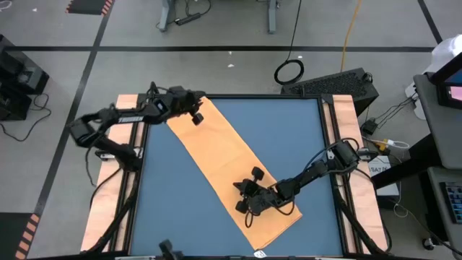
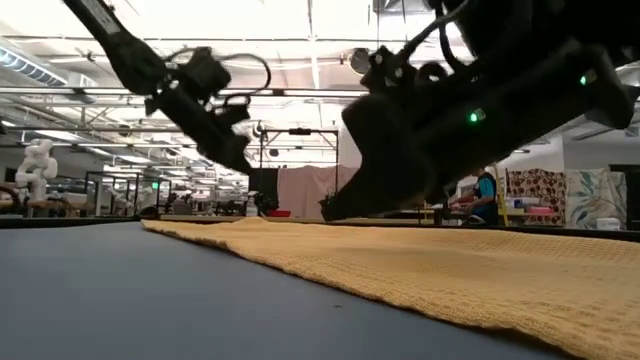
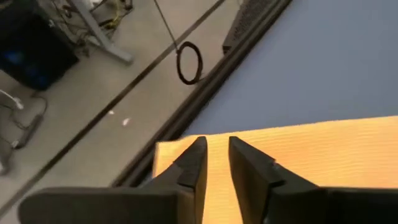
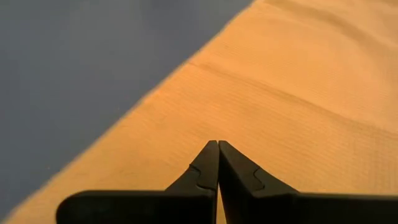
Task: Roll towel into tight, uniform cylinder
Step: Fold the orange microfiber cloth
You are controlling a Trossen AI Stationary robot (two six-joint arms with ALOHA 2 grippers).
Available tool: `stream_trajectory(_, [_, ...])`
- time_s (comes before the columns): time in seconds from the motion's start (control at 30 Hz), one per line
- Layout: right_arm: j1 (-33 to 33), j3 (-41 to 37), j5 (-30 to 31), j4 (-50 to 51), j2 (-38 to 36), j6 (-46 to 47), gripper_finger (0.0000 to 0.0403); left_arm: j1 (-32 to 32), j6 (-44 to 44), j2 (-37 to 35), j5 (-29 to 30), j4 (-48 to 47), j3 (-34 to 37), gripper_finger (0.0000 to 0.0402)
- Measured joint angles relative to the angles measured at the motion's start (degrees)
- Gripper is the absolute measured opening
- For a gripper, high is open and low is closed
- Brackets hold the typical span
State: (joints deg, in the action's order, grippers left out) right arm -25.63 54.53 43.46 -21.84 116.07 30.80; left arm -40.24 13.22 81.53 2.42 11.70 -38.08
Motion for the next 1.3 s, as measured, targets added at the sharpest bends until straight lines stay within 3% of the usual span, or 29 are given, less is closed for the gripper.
stream_trajectory(0.17, [0.5,-0.9,-0.1,0.5,0.0,-1.7,0.0,-5.6,7.0,8.6,-7.8,7.4,0.0,0.0028])
stream_trajectory(0.4, [0.6,-1.0,0.1,4.6,0.0,-0.3,0.0,-9.3,6.6,20.2,-8.2,7.5,-5.9,0.0005])
stream_trajectory(0.6, [0.1,-1.0,-0.6,5.5,-1.3,0.0,0.0,-9.9,4.5,24.5,-7.2,-1.7,-12.8,0.001])
stream_trajectory(0.8, [-1.5,-1.0,-7.5,12.5,-8.0,2.6,0.0,-10.0,3.6,24.5,-6.1,-2.2,-13.3,0.001])
stream_trajectory(1.03, [-6.4,-1.0,-13.6,28.5,-18.7,14.1,0.0,-8.5,2.1,18.5,-5.0,-8.1,-13.3,0.0011])
stream_trajectory(1.3, [-13.4,-0.9,-11.6,36.6,-25.8,23.5,0.0,-3.6,-2.4,6.0,-3.6,-16.1,-13.3,0.0011])
